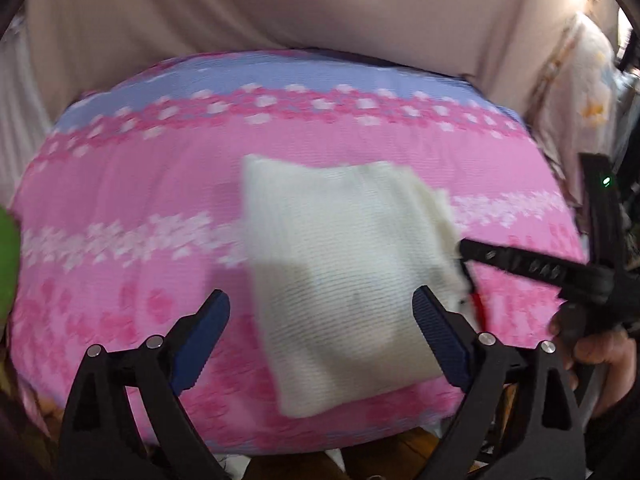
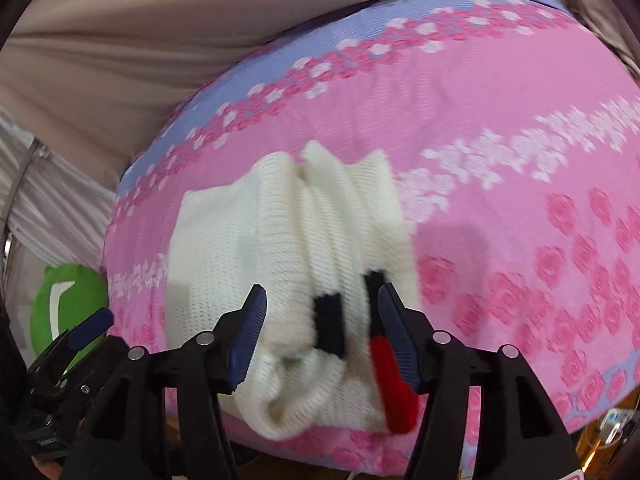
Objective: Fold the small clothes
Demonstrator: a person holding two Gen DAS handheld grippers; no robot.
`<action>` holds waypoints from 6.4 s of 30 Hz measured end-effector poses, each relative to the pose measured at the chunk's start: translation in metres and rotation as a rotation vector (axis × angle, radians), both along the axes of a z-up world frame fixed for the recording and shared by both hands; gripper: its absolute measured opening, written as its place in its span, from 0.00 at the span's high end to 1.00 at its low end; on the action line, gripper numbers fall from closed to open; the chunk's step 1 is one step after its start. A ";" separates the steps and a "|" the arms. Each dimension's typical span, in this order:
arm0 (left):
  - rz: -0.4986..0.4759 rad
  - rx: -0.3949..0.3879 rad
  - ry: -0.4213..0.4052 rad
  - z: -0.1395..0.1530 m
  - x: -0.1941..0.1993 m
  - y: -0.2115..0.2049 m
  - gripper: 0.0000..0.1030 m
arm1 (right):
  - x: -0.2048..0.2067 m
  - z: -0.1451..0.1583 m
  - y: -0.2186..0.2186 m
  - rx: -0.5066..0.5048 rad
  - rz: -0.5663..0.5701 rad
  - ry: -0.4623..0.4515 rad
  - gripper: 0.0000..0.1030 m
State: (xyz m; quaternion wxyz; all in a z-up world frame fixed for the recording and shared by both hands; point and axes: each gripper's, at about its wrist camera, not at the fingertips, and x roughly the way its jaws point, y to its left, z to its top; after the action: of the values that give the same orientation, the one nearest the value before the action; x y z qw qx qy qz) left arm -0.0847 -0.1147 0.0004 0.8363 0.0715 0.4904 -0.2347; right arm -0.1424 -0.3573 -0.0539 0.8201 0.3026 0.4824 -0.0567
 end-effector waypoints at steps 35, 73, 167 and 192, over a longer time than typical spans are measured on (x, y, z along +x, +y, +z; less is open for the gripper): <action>-0.054 0.054 0.078 -0.037 0.005 0.007 0.12 | -0.023 -0.025 -0.002 0.090 -0.076 0.028 0.74; 0.042 0.086 0.005 -0.037 0.041 0.001 0.12 | -0.059 0.031 -0.005 -0.074 -0.064 -0.004 0.62; 0.056 0.182 -0.096 -0.016 -0.053 -0.013 0.09 | -0.094 0.023 0.062 -0.324 -0.098 0.130 0.62; 0.164 0.163 -0.100 -0.022 -0.072 -0.018 0.09 | -0.095 0.020 0.070 -0.411 -0.022 0.084 0.50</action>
State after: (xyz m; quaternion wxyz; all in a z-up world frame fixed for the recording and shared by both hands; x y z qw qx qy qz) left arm -0.1567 -0.1331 -0.0217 0.8675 0.1104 0.4697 -0.1210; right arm -0.2373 -0.2871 -0.0337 0.8431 0.1315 0.4911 -0.1752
